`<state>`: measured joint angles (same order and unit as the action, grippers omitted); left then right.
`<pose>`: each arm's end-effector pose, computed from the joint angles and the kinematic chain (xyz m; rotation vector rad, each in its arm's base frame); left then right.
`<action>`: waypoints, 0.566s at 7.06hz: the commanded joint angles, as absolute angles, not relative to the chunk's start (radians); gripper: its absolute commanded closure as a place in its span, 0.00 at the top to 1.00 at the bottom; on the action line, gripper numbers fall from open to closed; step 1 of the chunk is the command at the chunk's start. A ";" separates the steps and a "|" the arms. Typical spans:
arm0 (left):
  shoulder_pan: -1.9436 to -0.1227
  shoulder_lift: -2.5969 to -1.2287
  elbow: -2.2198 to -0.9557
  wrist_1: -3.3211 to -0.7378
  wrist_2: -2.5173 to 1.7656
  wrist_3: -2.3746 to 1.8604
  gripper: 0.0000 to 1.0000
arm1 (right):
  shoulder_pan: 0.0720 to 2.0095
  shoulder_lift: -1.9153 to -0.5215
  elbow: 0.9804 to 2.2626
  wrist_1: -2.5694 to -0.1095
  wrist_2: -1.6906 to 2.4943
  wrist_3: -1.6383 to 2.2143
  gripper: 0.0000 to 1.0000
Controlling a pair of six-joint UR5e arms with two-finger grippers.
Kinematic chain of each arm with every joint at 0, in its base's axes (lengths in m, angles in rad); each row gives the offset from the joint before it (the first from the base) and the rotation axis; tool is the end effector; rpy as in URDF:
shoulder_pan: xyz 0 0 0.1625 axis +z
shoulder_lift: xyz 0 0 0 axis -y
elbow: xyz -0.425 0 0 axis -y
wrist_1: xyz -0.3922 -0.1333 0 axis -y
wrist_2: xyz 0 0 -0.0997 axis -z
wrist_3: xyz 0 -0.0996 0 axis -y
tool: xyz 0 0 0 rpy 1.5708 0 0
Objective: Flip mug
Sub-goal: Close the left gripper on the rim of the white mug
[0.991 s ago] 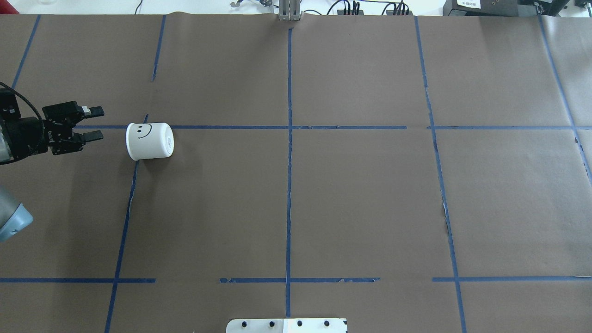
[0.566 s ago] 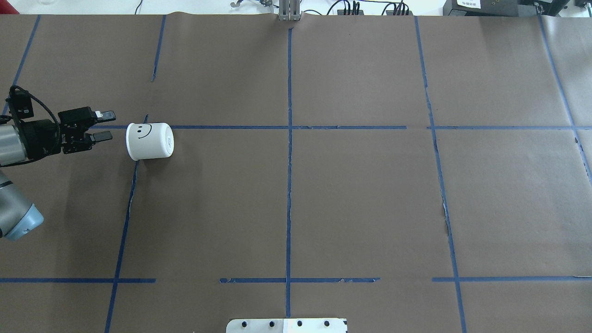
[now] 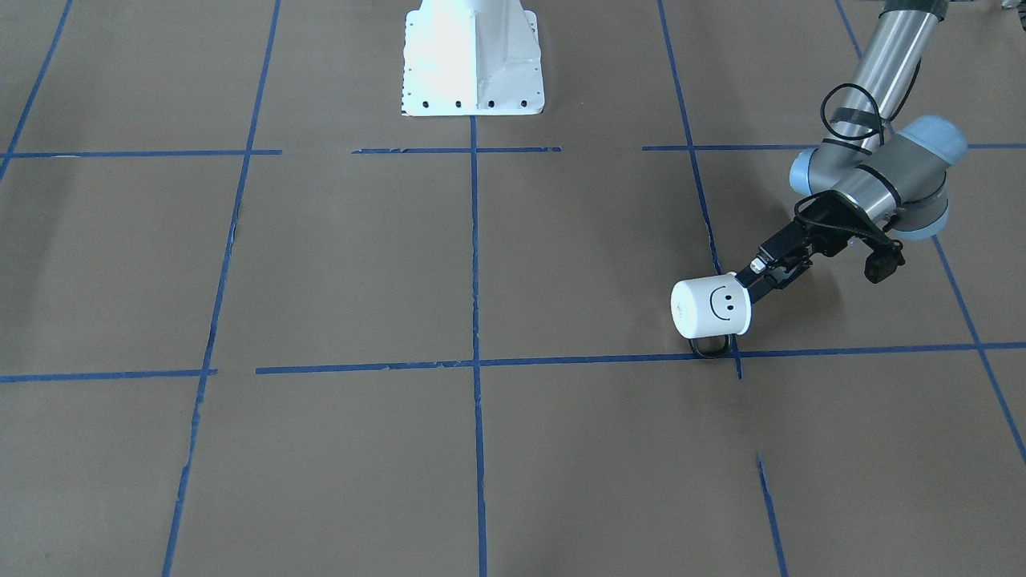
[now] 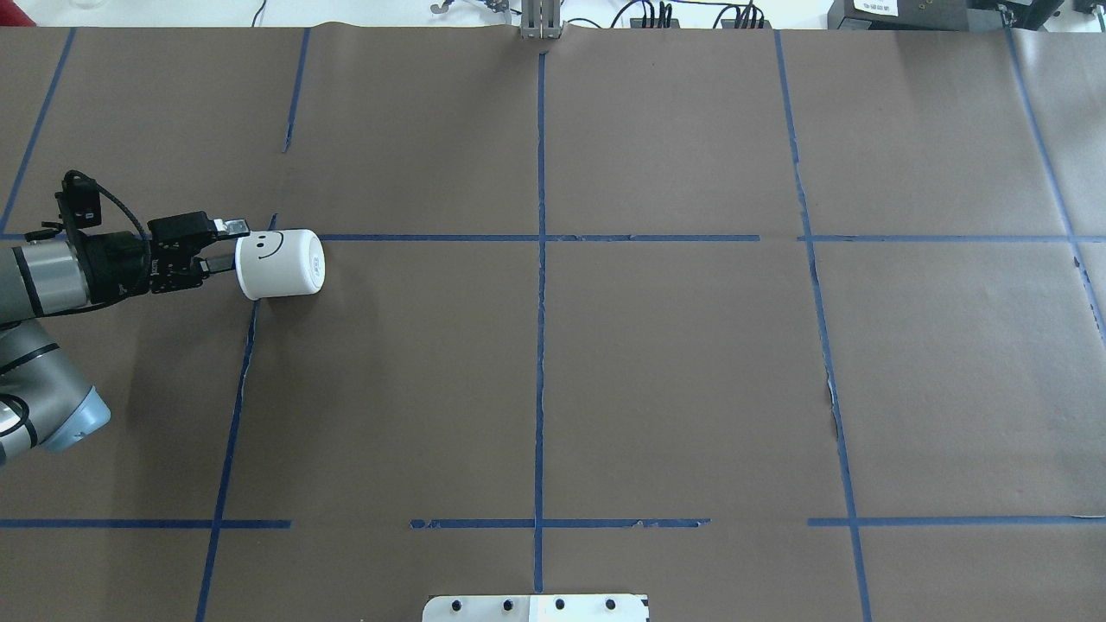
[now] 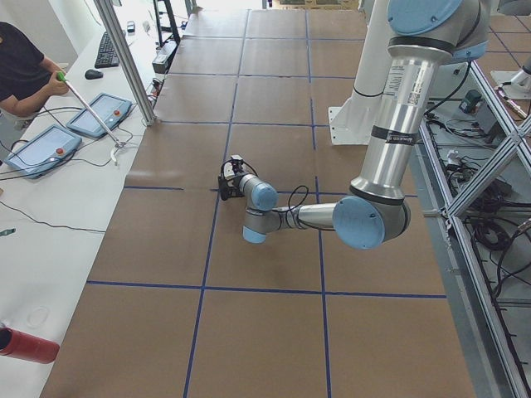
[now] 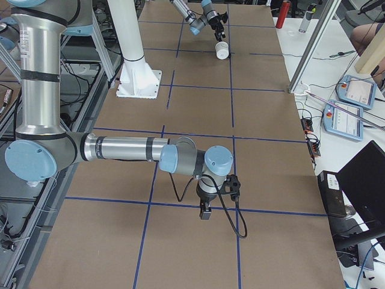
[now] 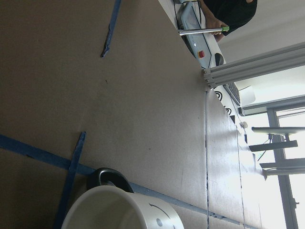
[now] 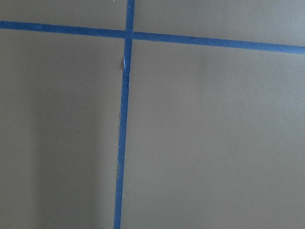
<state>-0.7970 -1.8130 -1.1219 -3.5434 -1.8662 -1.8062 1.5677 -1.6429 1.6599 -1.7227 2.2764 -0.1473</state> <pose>0.3167 -0.4734 0.5393 0.2826 1.7606 -0.4888 0.0673 -0.4503 0.6683 -0.0782 -0.7122 -0.0963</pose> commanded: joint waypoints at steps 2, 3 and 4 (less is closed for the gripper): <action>-0.784 -1.844 -1.086 -3.592 -1.855 -1.805 0.92 | 1.568 -1.643 1.661 -1.723 2.276 -0.147 1.00; -0.772 -1.859 -1.036 -3.634 -1.855 -1.798 0.90 | 1.568 -1.643 1.660 -1.723 2.276 -0.147 1.00; -0.758 -1.865 -1.020 -3.640 -1.856 -1.793 0.86 | 1.568 -1.643 1.661 -1.723 2.276 -0.147 1.00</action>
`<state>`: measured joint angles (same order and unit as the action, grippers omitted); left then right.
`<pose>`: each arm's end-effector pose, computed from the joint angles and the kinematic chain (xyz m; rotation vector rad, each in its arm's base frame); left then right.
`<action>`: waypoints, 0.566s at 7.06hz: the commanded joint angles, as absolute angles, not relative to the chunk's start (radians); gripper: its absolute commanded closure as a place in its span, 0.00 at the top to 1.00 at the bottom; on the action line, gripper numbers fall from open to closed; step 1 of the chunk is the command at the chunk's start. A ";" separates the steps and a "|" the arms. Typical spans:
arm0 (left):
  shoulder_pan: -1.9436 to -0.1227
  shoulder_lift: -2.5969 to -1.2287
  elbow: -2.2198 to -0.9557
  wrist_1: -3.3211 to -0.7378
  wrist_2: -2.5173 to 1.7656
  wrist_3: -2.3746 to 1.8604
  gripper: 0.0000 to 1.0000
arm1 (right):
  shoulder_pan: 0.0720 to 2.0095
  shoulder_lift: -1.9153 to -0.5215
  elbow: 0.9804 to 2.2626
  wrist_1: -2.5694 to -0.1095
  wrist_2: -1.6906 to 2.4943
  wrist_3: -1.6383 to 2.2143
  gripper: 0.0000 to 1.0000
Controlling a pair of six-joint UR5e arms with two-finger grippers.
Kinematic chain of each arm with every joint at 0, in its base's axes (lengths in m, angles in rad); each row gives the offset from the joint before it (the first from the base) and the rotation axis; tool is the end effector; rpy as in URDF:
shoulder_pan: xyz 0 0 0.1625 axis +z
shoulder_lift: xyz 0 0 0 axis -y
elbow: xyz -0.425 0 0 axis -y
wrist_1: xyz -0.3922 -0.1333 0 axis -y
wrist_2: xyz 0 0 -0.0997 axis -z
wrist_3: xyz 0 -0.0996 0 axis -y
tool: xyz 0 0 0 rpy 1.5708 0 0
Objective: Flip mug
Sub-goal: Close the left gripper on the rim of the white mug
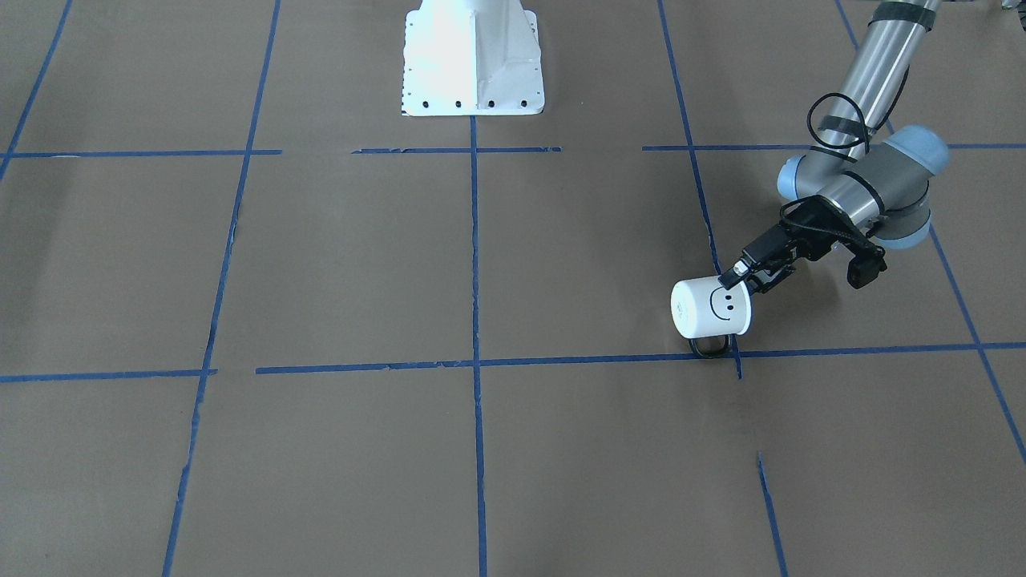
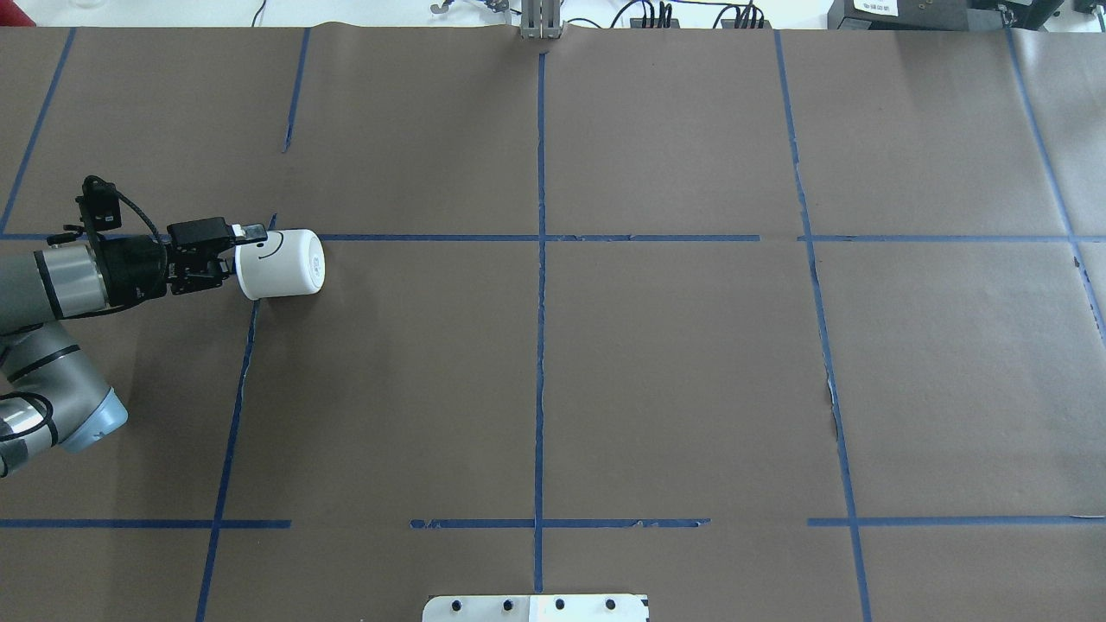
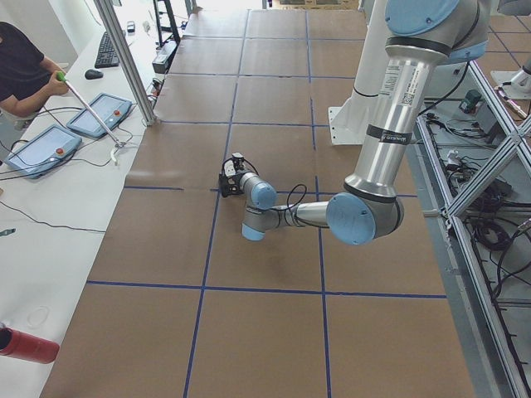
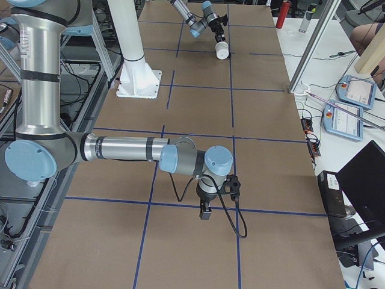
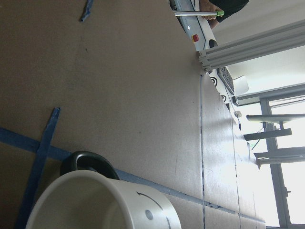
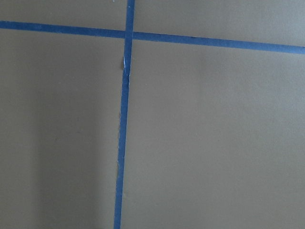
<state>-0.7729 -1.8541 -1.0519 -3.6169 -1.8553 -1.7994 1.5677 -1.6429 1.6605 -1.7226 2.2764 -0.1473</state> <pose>0.3340 -0.4729 0.5426 0.2910 1.8008 -0.4554 0.0673 -0.4504 0.6680 -0.0775 -0.7122 -0.0966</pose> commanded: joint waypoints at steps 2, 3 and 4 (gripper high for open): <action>-0.752 -1.881 -1.002 -3.643 -1.856 -1.789 0.77 | 1.568 -1.643 1.660 -1.723 2.276 -0.147 1.00; -0.752 -1.881 -0.999 -3.664 -1.856 -1.787 0.49 | 1.568 -1.643 1.660 -1.723 2.276 -0.147 1.00; -0.752 -1.879 -0.997 -3.674 -1.856 -1.786 0.06 | 1.568 -1.643 1.660 -1.723 2.276 -0.147 1.00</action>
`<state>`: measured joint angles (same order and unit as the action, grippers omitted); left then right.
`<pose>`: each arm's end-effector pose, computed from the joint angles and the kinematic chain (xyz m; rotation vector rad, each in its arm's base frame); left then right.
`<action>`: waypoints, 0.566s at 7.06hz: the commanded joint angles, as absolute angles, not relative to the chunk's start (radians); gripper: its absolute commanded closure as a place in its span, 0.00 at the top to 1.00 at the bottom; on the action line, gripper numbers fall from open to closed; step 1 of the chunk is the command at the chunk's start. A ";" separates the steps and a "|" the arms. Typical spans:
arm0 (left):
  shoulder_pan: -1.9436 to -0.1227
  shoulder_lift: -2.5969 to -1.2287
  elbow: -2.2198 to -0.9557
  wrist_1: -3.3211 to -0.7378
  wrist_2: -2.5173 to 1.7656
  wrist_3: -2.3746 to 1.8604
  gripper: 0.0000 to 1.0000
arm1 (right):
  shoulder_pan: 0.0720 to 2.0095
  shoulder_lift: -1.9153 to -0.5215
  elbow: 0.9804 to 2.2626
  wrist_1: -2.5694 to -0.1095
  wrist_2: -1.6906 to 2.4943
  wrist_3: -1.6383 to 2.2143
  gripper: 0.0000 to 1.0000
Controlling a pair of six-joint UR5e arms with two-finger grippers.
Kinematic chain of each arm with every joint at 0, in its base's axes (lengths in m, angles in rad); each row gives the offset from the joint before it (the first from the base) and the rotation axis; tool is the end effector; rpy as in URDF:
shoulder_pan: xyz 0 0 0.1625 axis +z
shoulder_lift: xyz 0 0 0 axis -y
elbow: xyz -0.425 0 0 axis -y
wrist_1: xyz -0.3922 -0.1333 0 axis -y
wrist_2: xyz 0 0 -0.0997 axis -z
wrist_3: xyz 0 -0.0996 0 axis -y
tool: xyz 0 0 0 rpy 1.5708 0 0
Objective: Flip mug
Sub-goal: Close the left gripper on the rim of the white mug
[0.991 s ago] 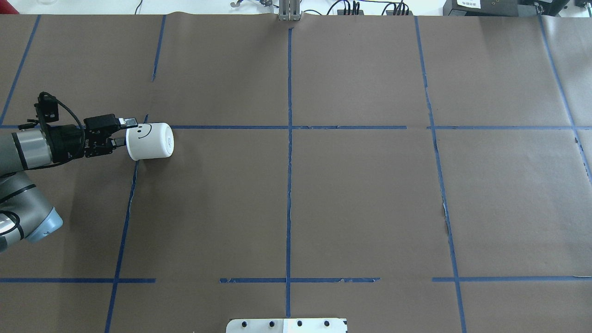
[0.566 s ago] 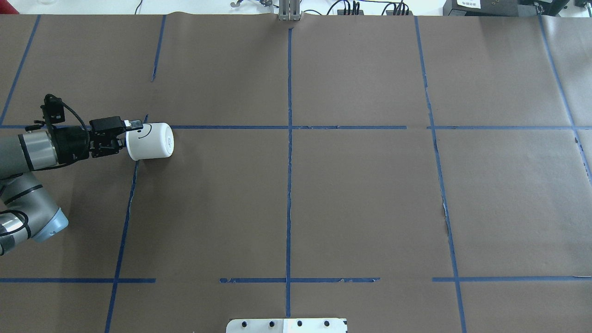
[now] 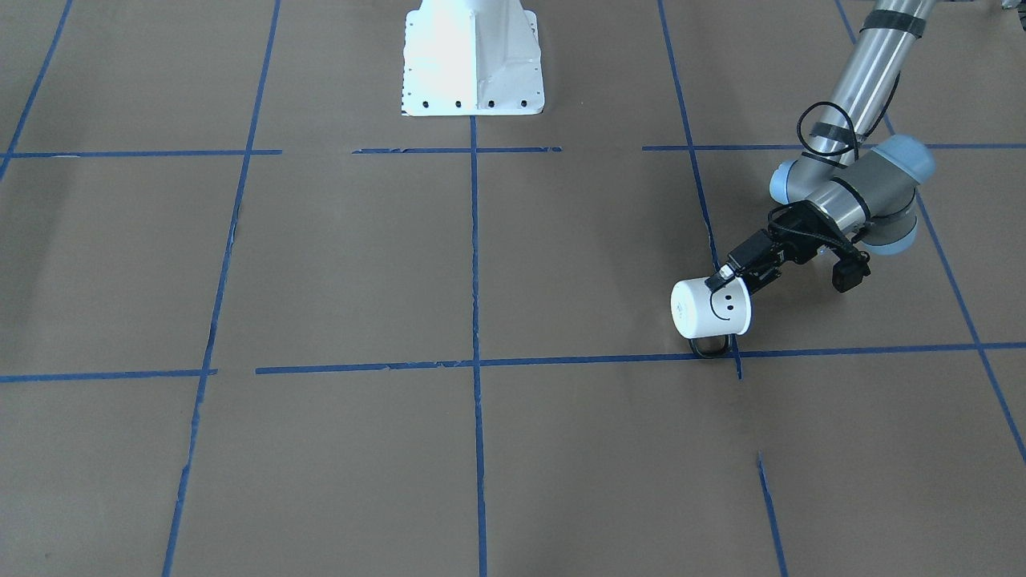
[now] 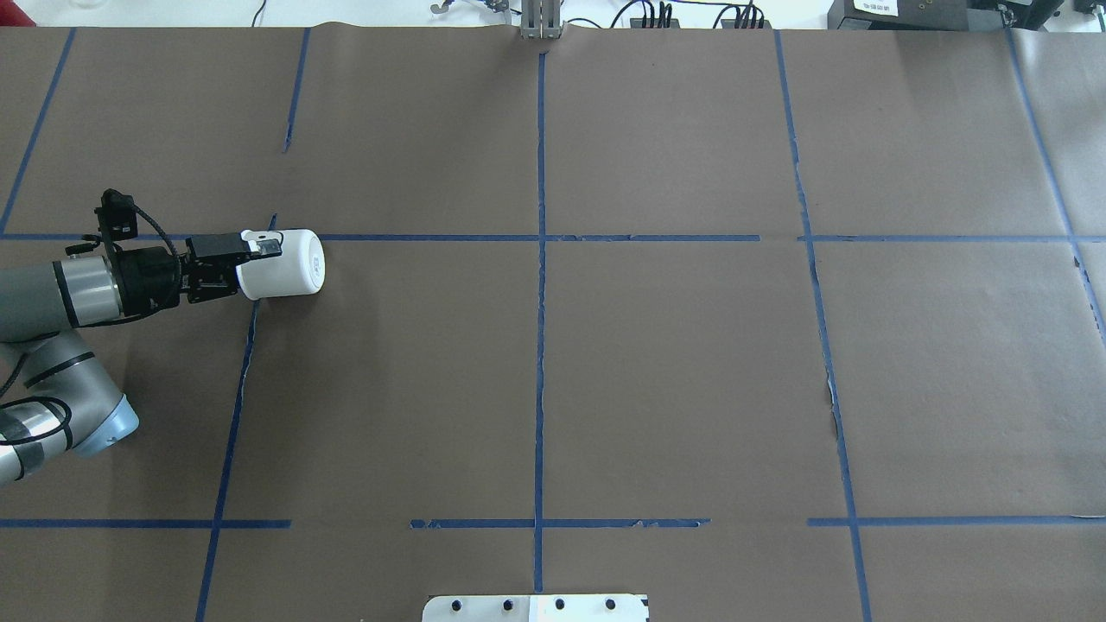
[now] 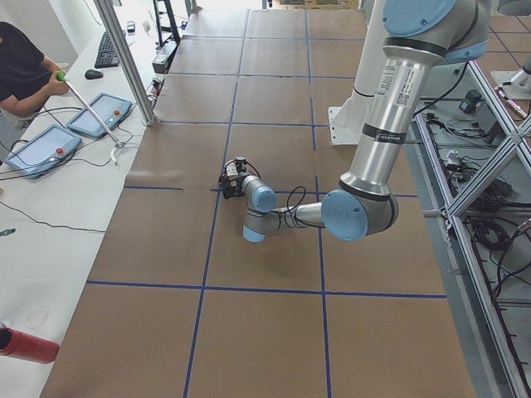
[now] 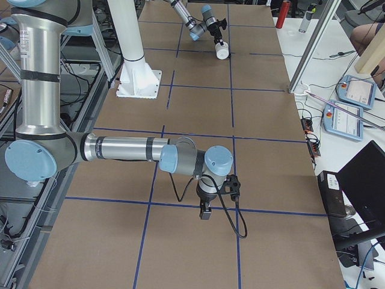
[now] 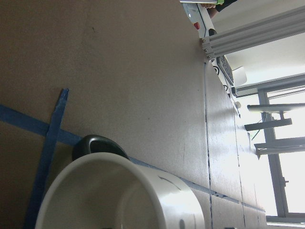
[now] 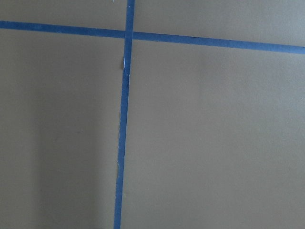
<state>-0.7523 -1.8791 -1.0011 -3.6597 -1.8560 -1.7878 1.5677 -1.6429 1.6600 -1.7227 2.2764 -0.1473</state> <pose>0.3479 -0.4698 0.5481 0.2880 1.8149 -0.4244 0.0673 -0.4503 0.6682 -0.0781 -0.7122 -0.0964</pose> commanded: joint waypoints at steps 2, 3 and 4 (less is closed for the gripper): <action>-0.753 -1.876 -0.997 -3.689 -1.855 -1.779 0.00 | 1.568 -1.643 1.660 -1.723 2.276 -0.147 1.00; -0.755 -1.875 -1.002 -3.695 -1.855 -1.779 0.00 | 1.568 -1.643 1.661 -1.723 2.276 -0.147 1.00; -0.758 -1.867 -1.014 -3.738 -1.853 -1.789 0.00 | 1.568 -1.643 1.660 -1.723 2.276 -0.147 1.00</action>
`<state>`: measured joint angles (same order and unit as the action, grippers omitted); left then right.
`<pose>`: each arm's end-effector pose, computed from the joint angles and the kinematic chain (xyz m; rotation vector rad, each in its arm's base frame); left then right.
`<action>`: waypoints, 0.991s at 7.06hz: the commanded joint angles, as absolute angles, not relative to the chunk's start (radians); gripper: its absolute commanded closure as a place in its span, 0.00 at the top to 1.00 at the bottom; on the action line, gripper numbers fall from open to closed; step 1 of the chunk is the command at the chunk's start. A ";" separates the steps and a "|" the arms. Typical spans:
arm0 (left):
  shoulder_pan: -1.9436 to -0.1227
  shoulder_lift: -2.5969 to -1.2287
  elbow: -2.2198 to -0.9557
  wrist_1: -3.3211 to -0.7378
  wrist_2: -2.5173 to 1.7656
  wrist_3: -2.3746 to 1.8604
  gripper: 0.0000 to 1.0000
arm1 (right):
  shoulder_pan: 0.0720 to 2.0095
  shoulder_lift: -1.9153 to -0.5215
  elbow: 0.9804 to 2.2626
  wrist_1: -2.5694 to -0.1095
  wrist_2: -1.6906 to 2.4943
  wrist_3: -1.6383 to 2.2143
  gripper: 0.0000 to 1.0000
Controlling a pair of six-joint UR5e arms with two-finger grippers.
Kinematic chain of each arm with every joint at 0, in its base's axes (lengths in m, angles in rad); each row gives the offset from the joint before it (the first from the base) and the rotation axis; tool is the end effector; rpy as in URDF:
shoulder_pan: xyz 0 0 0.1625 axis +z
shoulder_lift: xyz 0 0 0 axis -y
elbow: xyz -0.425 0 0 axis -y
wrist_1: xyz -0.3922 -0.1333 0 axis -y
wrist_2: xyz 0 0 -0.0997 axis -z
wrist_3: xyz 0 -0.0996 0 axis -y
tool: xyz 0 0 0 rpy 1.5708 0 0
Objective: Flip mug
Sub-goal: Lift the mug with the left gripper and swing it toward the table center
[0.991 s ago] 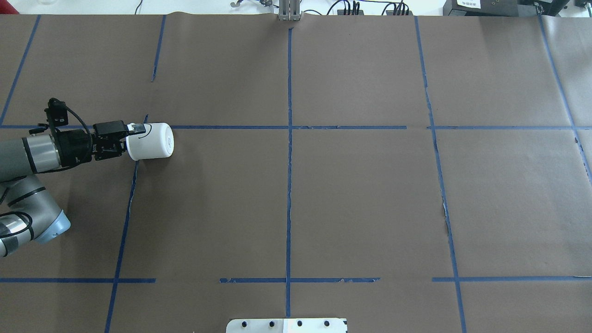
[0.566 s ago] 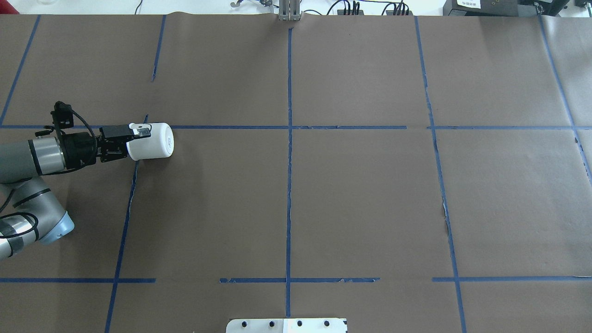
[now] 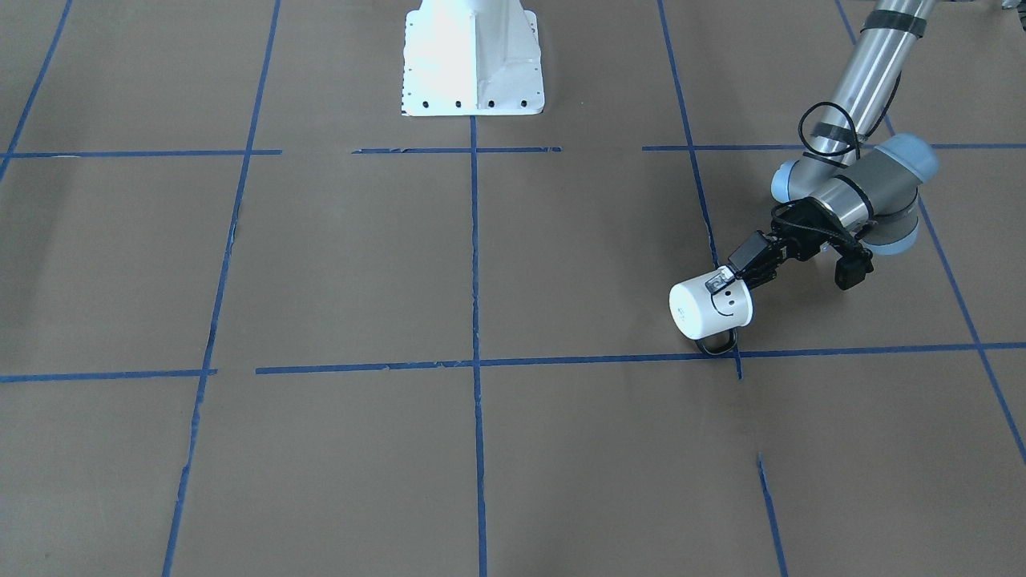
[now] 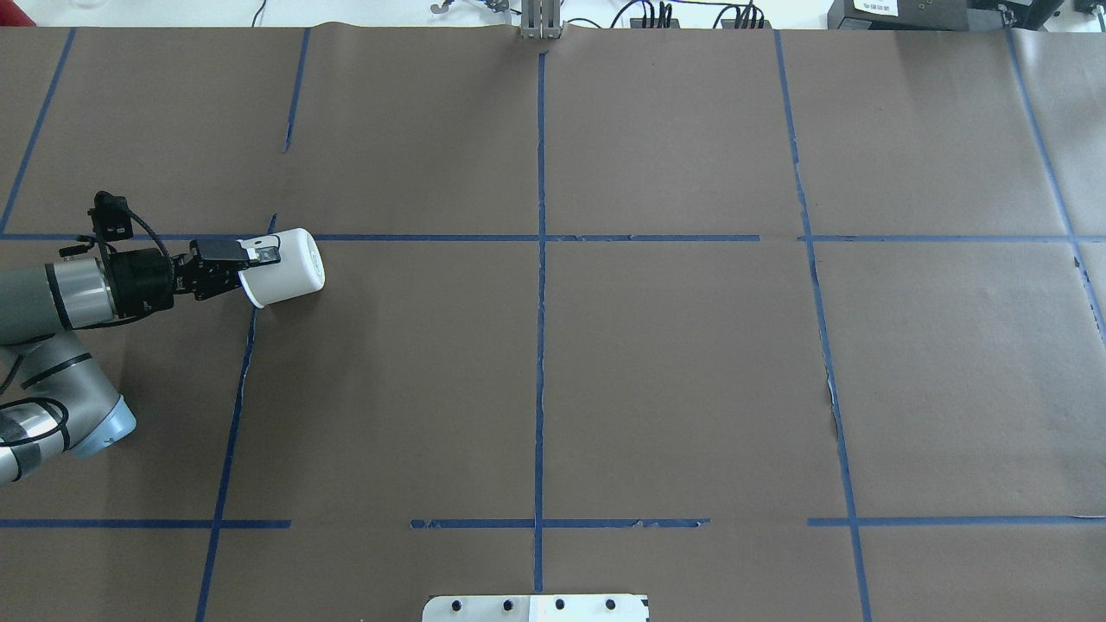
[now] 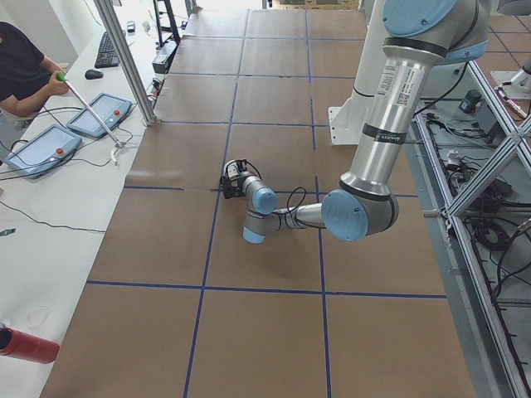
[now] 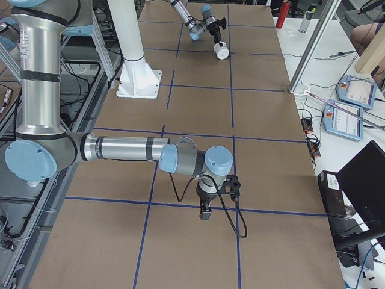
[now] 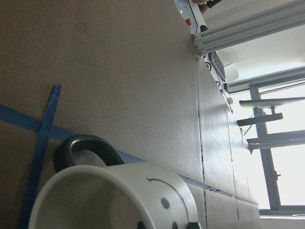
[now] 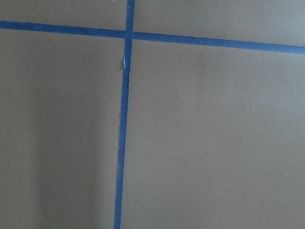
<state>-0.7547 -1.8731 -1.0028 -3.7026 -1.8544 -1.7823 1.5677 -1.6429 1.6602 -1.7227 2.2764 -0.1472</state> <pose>0.3411 -0.4655 0.5480 0.3100 1.8479 -0.4058 0.0673 -0.4504 0.6681 -0.0779 -0.7122 -0.0963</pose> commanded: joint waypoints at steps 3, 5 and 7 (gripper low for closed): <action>-0.758 -1.853 -1.069 -3.784 -1.776 -1.880 0.00 | 1.568 -1.643 1.661 -1.723 2.276 -0.147 1.00; -0.753 -1.853 -1.162 -3.684 -1.758 -1.916 0.00 | 1.568 -1.643 1.661 -1.723 2.276 -0.147 1.00; -0.752 -1.883 -1.342 -3.327 -1.761 -1.907 0.00 | 1.568 -1.643 1.661 -1.723 2.276 -0.147 1.00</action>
<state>-0.7526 -1.8641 -1.2472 -3.5207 -1.7605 -1.9094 1.5677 -1.6429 1.6613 -1.7226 2.2764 -0.1473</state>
